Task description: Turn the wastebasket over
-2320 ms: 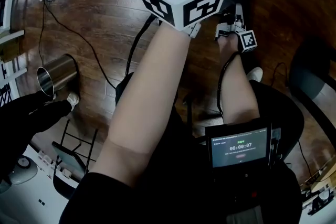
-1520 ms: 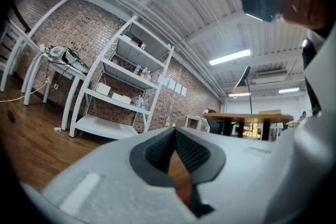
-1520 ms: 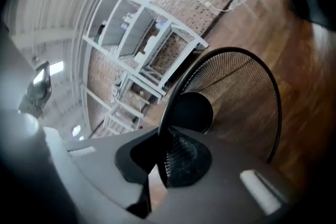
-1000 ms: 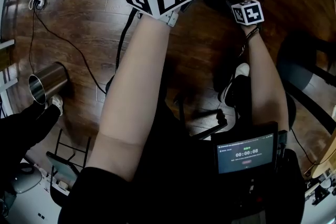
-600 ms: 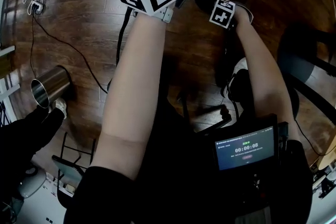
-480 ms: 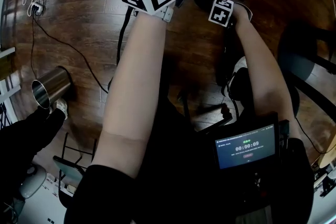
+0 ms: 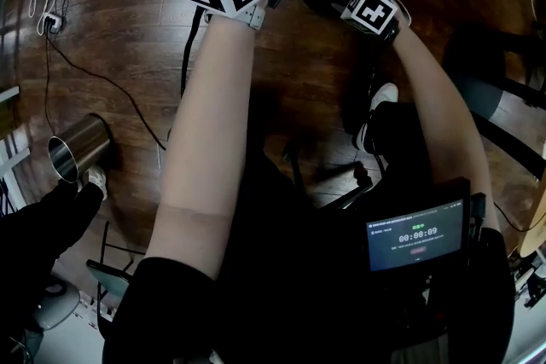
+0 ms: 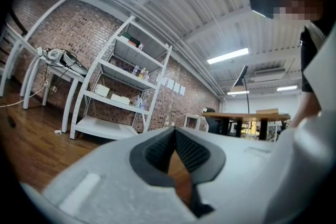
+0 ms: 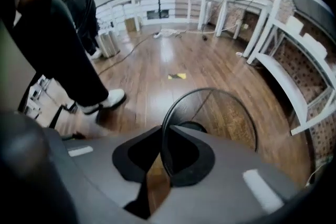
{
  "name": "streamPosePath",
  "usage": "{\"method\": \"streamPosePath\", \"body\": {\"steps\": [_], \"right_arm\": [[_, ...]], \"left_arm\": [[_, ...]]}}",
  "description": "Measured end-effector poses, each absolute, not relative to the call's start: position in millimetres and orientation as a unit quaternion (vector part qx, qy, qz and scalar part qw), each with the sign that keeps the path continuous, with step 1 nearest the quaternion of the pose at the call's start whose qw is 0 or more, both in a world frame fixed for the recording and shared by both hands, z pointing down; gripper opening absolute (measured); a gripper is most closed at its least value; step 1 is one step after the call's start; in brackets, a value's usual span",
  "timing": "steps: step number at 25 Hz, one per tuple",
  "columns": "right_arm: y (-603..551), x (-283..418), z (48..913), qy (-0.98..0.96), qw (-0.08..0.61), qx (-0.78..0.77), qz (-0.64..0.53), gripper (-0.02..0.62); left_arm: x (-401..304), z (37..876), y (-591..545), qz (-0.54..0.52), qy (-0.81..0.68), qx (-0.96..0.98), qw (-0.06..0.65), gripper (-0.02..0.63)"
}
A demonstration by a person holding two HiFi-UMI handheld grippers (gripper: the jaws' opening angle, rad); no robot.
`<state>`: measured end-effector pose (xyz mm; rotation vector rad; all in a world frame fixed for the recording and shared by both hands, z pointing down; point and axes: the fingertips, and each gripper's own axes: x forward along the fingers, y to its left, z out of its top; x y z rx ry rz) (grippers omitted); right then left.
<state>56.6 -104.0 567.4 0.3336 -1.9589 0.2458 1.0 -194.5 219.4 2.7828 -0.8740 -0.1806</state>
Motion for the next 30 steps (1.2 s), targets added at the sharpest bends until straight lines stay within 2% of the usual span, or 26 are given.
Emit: {"method": "streamPosePath", "body": {"steps": [2, 6, 9, 14, 20, 30], "right_arm": [[-121.8, 50.3, 518.7, -0.872, 0.426, 0.194, 0.146, 0.011], [-158.3, 58.0, 369.5, -0.919, 0.142, 0.314, 0.193, 0.009], [-156.7, 80.8, 291.0, -0.915, 0.046, 0.370, 0.156, 0.009], [-157.9, 106.9, 251.3, -0.910, -0.016, 0.402, 0.102, 0.009], [-190.6, 100.7, 247.2, -0.927, 0.020, 0.370, 0.055, 0.011], [-181.3, 84.1, 263.4, -0.936, 0.015, 0.345, 0.072, 0.009]], "left_arm": [[3.4, 220.4, -193.5, -0.056, -0.297, 0.947, 0.108, 0.000], [13.1, 224.4, -185.2, -0.039, -0.282, 0.953, 0.102, 0.000], [21.8, 231.8, -179.1, -0.021, -0.271, 0.958, 0.097, 0.000], [41.4, 250.9, -169.0, 0.015, -0.253, 0.964, 0.084, 0.000], [56.4, 259.0, -190.1, 0.035, -0.257, 0.962, 0.083, 0.000], [58.3, 269.7, -181.3, 0.040, -0.260, 0.962, 0.070, 0.000]]}}
